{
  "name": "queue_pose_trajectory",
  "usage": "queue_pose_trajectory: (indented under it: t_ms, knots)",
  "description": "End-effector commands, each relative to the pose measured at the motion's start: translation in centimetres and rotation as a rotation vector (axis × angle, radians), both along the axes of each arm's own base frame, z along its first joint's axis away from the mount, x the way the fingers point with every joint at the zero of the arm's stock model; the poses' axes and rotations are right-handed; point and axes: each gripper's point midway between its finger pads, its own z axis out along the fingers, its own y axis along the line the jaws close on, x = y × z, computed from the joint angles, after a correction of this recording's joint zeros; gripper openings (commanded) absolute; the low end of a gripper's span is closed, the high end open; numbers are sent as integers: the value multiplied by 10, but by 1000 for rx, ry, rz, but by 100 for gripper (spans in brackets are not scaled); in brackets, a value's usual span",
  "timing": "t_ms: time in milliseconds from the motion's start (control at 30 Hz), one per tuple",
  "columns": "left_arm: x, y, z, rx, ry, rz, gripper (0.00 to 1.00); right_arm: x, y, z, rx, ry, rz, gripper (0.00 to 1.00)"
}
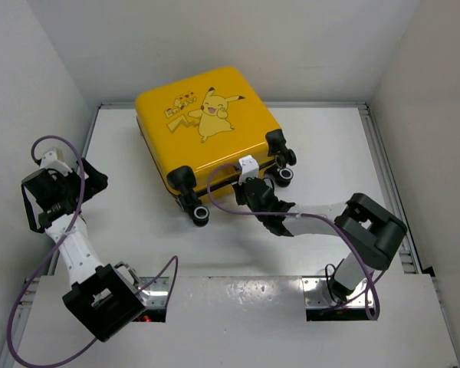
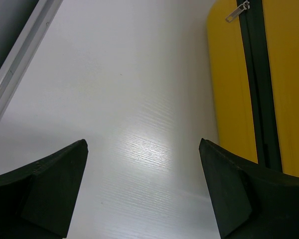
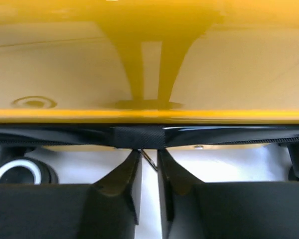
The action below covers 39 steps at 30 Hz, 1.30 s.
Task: Pack the luggage
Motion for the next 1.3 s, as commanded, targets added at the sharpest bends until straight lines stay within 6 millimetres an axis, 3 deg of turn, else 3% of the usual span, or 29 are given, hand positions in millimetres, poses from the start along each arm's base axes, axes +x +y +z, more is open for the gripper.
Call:
queue_pose_trajectory:
  t_ms: [0,200,333,500,600,700,867,933,1033,1100,1267]
  knots:
    - [1,4,12,50,-45,-3,100,10,13,64,116,-205,64,16]
    - [0,3,8,44,-39,-3,100,13,11,61,92,-205,71,0]
    - [0,3,8,44,-39,-3,100,12,15,61,87,-207,102,1]
    - [0,3,8,44,-39,-3,100,3,20,52,80,-170,136,33]
    - [0,3,8,44,-39,-3,100,3,20,47,83,-147,130,35]
    - [0,4,8,52,-37,-7,100,8,21,44,81,-150,119,32]
    - [0,4,8,52,-37,-7,100,23,19,44,93,-161,93,16]
    - [-1,1,7,49,-34,-23,100,26,23,51,109,-180,107,2]
    - [-2,-5,13,50,-52,-42,100,27,24,61,121,-207,119,0]
    - [-7,-12,12,32,-43,-53,100,25,22,58,111,-207,129,0]
    - [-6,-31,58,171,-104,-180,100,9,14,57,65,-205,151,0]
